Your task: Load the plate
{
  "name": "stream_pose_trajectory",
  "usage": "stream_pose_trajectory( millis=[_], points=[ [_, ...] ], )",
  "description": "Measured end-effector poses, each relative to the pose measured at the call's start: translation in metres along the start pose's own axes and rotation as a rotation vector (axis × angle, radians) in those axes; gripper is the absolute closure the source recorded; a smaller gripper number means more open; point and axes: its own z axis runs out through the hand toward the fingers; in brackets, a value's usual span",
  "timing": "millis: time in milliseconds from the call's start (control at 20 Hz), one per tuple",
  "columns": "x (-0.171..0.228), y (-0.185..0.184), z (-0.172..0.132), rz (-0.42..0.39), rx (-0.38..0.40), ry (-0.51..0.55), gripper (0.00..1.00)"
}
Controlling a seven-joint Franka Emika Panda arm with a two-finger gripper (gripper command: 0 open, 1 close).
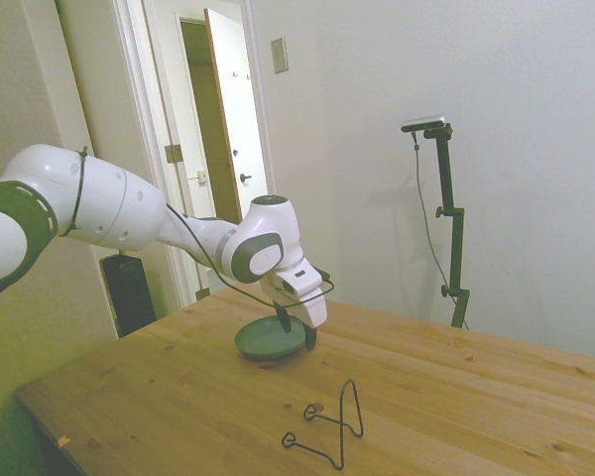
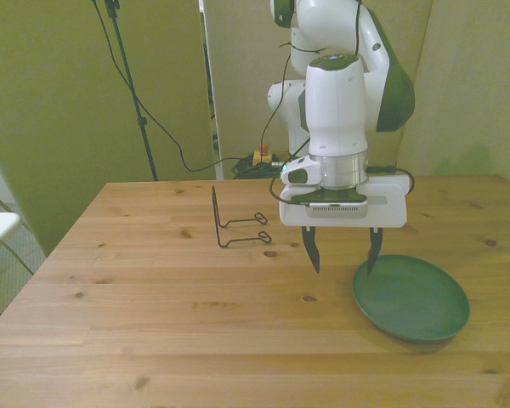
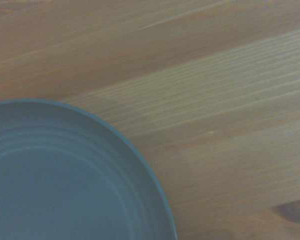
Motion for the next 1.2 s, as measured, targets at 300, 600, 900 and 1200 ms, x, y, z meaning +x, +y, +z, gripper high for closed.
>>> stream_pose_trajectory(
  millis=[300,600,900,1200],
  points=[
    [-0.001,-0.006,0.026,-0.028,0.018,-0.047,0.00],
    [-0.006,-0.009,0.028,0.002,0.048,-0.082,1.00],
    [-0.006,-0.008,0.037,0.010,0.052,-0.100,1.00],
    [-0.008,-0.008,0.039,0.009,0.051,-0.103,1.00]
  ],
)
